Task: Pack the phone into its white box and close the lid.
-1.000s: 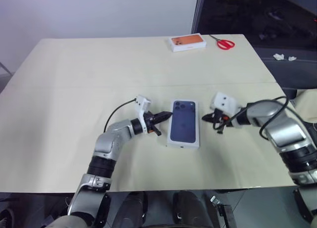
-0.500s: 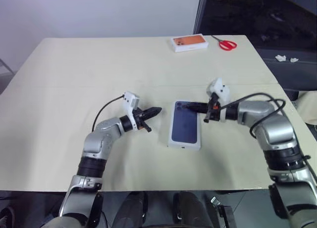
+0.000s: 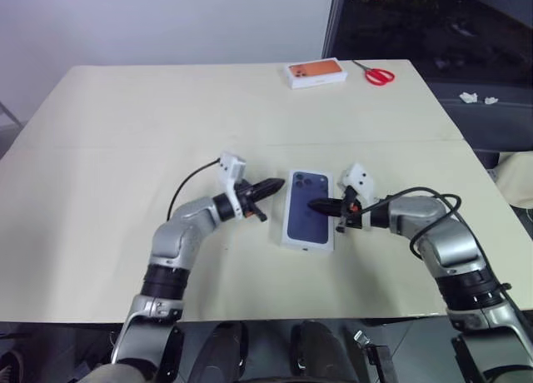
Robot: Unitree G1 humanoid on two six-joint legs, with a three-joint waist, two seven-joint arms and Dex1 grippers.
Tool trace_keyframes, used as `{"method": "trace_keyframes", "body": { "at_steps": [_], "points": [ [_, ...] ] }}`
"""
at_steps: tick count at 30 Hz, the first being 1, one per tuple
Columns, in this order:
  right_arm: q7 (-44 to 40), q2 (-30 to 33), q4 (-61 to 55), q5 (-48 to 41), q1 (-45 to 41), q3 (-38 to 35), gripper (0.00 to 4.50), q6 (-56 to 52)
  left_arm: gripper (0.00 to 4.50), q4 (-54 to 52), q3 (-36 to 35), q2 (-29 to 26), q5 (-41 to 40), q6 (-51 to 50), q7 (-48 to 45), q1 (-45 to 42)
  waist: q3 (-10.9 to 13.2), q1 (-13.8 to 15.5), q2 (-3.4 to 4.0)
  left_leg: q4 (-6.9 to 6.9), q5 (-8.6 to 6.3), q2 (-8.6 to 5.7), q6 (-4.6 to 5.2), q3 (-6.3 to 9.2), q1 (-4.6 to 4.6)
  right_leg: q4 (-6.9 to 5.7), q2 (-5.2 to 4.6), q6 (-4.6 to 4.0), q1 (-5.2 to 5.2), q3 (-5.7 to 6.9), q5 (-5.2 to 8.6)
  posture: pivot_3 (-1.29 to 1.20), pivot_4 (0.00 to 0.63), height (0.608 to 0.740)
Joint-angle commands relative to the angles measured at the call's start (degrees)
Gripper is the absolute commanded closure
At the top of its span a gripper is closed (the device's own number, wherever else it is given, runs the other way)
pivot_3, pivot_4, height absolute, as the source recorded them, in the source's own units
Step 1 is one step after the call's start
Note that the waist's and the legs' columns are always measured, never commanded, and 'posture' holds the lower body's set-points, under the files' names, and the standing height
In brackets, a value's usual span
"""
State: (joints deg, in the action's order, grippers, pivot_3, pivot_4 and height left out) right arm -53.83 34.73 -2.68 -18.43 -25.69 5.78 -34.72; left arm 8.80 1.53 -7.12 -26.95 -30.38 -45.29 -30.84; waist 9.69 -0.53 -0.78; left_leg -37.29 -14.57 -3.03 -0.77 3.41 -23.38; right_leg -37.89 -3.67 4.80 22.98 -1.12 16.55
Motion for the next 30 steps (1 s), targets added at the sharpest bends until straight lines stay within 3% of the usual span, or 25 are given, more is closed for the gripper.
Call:
{"method": "trace_keyframes", "body": {
  "at_steps": [1,7,13,19,20,23,29,30],
  "points": [
    [0.39,1.24,0.91,-0.95,-3.61,-3.60,4.44,0.28,4.50,3.32,2.37,2.23,0.90,2.57,-1.52,-3.18,0.00,0.02,0.00,0.00,0.00,-0.02,0.00,0.00,0.00,0.00,0.00,0.00,0.00,0.00,0.00,0.00,0.150,0.740],
    [2.51,2.25,4.64,3.07,-3.56,-2.59,4.44,4.01,4.50,10.88,7.40,3.02,6.51,7.45,-3.63,-4.30,0.00,-0.10,0.00,0.03,-0.01,-0.02,0.01,-0.01,-0.01,0.05,0.01,0.00,0.00,0.01,0.00,0.00,0.150,0.740],
    [2.18,2.53,0.02,5.58,3.59,2.37,4.44,4.47,4.50,14.15,11.40,0.85,11.44,9.88,-5.04,-2.27,-0.06,-0.27,0.04,0.05,0.00,0.00,0.01,-0.06,0.02,0.01,0.02,0.00,0.02,-0.08,0.00,0.00,0.150,0.740],
    [2.43,0.28,-2.99,-1.49,0.10,-2.82,4.44,-2.48,4.50,12.28,7.56,-0.49,8.51,5.36,-4.72,-2.74,-0.06,-0.23,0.03,0.06,-0.01,0.04,0.02,-0.02,0.25,0.04,0.04,0.01,-0.24,-0.05,0.01,0.00,0.150,0.740],
    [1.88,-0.13,-2.95,-4.70,-0.57,-4.70,4.48,-5.69,4.25,11.76,6.67,-1.02,8.15,5.00,-4.46,-2.91,-0.05,-0.25,0.03,0.05,-0.01,0.03,0.02,-0.02,0.23,0.03,0.04,0.01,-0.23,-0.05,0.01,0.00,0.150,0.740],
    [-0.24,1.80,-5.12,-6.10,-0.62,-5.07,3.62,-6.11,3.18,7.78,3.25,-4.35,6.00,3.52,-4.50,-2.67,-0.04,-0.28,0.02,0.05,-0.01,0.04,0.02,-0.01,0.19,0.02,0.04,0.01,-0.18,-0.04,0.01,0.00,0.150,0.740],
    [-2.78,4.78,-4.22,-8.05,-4.51,-8.43,0.53,-4.29,0.19,-2.83,-4.98,-17.79,0.99,-0.08,-8.38,1.71,0.00,-0.32,0.05,0.09,0.00,0.08,0.00,-0.05,-0.07,-0.06,0.06,0.01,0.23,-0.11,0.01,0.00,0.150,0.740],
    [-3.97,6.04,-3.93,-7.61,-3.90,-8.48,0.05,-3.25,0.00,-4.04,-6.62,-20.15,0.30,-0.20,-9.17,3.19,0.01,-0.15,0.05,0.09,0.00,0.08,0.00,-0.05,-0.07,-0.05,0.05,0.00,0.21,-0.10,0.01,0.00,0.150,0.740]
  ]
}}
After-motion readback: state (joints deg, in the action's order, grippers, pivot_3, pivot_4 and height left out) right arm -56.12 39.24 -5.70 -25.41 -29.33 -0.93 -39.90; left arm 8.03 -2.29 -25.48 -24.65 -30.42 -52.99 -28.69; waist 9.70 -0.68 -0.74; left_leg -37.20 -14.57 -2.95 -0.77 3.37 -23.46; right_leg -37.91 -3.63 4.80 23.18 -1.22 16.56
